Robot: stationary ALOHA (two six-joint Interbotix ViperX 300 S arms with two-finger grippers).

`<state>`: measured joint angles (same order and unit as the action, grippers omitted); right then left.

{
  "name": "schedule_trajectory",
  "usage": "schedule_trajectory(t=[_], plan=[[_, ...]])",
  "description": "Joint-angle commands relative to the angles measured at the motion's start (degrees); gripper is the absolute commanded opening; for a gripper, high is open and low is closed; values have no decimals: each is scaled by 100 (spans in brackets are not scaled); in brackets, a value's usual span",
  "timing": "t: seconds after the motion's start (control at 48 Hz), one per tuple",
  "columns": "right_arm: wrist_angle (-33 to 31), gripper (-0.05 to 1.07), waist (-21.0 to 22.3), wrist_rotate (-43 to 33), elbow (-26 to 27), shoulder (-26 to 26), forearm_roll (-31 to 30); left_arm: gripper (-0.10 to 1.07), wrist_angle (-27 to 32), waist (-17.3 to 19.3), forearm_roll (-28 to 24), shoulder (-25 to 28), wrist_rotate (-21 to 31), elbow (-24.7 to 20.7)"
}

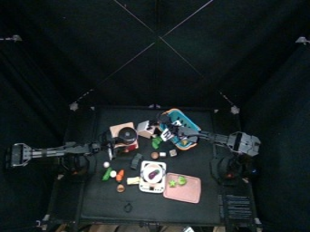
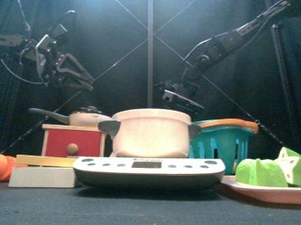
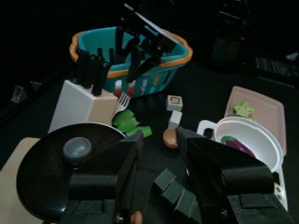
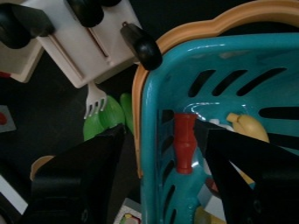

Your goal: Grab pot

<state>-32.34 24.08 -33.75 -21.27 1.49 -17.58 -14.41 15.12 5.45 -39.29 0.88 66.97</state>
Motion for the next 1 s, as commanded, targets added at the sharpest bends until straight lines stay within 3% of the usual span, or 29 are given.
schedule_trajectory(t=[0.0,0.271,0.542,0.75,0.979], plan=[[18,95,-114,-9,44,-457,18,77,-18,18,0,-9,-18,-88],[26,95,-1037,0,35,-694,316,77,-18,26,-18,-9,-18,-97],[70,95,-1854,79,-9,-413,1072,77,-9,62,0,-9,-18,-62],[62,95,-2232,70,-70,-141,826,77,53,62,9,-9,-18,-62],[-53,95,-2268,0,-53,26,571,77,62,62,0,-9,-18,-62]])
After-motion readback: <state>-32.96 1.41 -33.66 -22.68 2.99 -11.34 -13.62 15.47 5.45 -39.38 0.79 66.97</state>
